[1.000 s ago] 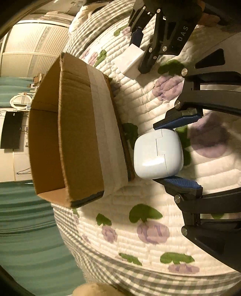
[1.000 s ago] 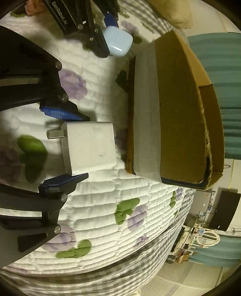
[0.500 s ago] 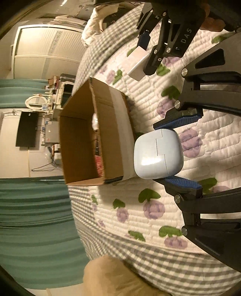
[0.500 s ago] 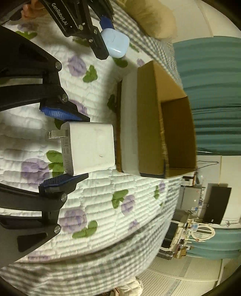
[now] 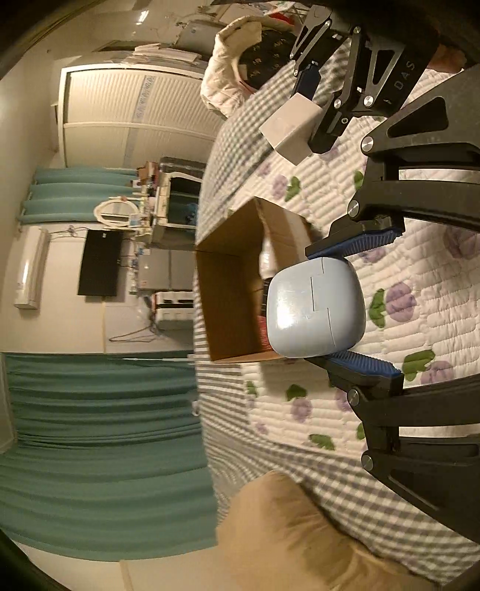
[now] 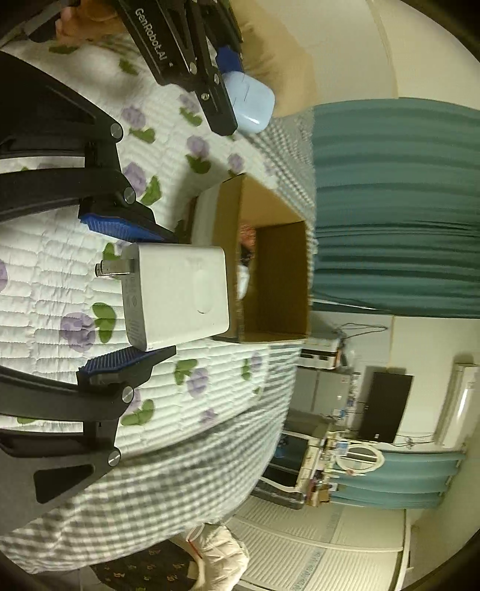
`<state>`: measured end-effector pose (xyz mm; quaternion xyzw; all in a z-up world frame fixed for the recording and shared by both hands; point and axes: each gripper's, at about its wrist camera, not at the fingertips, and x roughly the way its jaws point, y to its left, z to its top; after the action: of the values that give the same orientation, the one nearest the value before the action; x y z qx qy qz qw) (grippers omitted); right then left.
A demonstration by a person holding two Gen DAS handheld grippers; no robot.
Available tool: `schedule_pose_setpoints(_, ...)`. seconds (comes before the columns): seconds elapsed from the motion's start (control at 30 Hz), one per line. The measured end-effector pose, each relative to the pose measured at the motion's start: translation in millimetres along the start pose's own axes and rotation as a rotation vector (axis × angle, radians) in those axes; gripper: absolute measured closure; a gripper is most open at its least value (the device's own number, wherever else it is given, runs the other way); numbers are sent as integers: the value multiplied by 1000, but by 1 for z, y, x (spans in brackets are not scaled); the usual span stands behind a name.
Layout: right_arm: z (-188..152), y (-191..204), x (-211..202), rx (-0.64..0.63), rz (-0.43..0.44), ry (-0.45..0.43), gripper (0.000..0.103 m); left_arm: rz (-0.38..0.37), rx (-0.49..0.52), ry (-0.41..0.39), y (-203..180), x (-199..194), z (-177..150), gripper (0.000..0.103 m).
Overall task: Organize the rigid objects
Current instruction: 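Carry the earbud case with the left gripper while the right gripper carries the square charger, then lower the earbud case into the box with the left gripper while the right gripper releases the charger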
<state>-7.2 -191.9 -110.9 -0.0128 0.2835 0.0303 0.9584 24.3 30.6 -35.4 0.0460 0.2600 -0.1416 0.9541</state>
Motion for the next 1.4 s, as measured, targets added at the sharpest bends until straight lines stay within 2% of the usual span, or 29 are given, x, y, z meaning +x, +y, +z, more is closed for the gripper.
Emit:
schedule_pose_setpoints(0.13,12,3,-18,-6,2,-66,52,-10,3,-27,1,-5,14,55)
schedule_pose_setpoints(0.33,32,3,-25,-28,7,-121,52,-11,-4,-57,7,-3,32,55)
schedule_pose_setpoints(0.8,86,-20,1,-18,-19,-213,52,-44,4,-95,8,35,61,55)
schedule_pose_setpoints(1.13,105,-29,33,-16,-9,-215,52,-49,9,-103,14,68,78,54)
schedule_pose_setpoints(1.4,112,-24,85,-35,36,-170,52,-44,-4,-64,17,110,84,54)
